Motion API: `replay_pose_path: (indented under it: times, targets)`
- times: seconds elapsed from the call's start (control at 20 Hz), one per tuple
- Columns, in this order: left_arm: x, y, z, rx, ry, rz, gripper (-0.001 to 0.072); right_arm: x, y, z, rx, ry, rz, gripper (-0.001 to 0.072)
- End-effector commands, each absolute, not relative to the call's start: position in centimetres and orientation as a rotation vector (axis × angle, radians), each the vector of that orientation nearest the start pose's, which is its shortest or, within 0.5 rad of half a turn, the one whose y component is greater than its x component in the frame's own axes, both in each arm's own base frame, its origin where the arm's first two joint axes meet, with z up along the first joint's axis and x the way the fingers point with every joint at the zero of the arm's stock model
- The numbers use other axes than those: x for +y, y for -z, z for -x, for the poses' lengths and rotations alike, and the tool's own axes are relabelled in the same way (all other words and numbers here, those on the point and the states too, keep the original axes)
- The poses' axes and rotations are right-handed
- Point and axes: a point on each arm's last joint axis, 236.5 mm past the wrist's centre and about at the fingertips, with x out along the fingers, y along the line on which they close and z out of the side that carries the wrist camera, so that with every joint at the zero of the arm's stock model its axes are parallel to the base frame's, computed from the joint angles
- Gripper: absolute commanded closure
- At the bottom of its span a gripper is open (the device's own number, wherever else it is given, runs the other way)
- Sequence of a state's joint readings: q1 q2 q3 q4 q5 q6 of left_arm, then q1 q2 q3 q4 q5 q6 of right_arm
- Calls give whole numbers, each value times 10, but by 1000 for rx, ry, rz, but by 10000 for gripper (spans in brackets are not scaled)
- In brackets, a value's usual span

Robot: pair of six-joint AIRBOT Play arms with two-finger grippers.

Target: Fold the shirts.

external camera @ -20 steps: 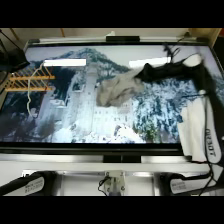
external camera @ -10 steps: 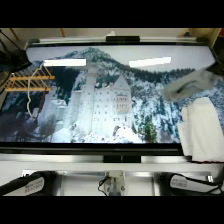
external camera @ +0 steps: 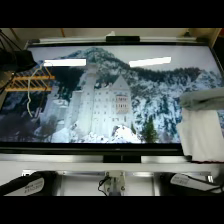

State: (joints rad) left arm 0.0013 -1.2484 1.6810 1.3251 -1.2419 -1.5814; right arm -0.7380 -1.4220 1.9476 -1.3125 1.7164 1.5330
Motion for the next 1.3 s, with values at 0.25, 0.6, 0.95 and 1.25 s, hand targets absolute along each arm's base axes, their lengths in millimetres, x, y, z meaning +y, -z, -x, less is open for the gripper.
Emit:
replay_pose_path:
  times: [0.25,0.6,0.95,1.25]
  targets:
    - [-54,-223,-451,787,197,141,674,-220,-148,-223,1345,644,-654,639]
    - [-62,-209,-458,817,215,140,674,-210,-50,-95,1774,873,-581,597]
    - [-77,-188,-461,865,270,58,675,-267,-77,-152,1458,872,-400,204]
    - [-42,-99,-429,1246,62,-252,662,-223,-215,-340,886,591,9,207]
